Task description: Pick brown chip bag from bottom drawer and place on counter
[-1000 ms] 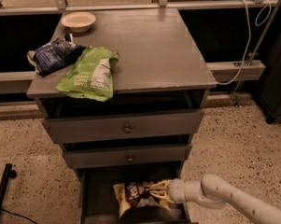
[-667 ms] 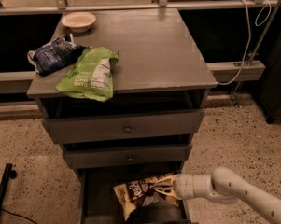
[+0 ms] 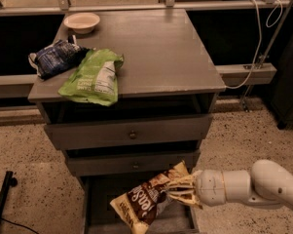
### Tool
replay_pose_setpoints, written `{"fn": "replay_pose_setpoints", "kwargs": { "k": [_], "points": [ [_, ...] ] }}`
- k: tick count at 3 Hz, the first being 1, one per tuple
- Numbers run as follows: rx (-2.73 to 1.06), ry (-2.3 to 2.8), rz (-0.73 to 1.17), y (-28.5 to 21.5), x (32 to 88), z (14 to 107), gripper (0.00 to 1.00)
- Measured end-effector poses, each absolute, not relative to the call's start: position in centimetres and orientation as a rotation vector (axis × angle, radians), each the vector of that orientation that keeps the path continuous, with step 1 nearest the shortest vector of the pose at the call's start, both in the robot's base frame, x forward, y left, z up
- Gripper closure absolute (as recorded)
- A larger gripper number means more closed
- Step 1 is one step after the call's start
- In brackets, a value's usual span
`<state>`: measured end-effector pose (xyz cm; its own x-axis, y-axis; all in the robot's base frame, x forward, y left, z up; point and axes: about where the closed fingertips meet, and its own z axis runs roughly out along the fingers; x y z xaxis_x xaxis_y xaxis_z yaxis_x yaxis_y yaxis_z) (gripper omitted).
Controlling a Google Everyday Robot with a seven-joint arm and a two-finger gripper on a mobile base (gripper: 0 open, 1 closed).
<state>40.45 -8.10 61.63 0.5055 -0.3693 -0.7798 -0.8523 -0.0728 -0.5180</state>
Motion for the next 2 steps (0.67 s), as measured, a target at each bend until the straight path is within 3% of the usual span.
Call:
{"fn": "replay_pose_setpoints", "kwargs": {
  "k": [2],
  "points": [
    [-1.694,0.881,0.428,-11.8,40.7,80.1,1.00]
  ]
}}
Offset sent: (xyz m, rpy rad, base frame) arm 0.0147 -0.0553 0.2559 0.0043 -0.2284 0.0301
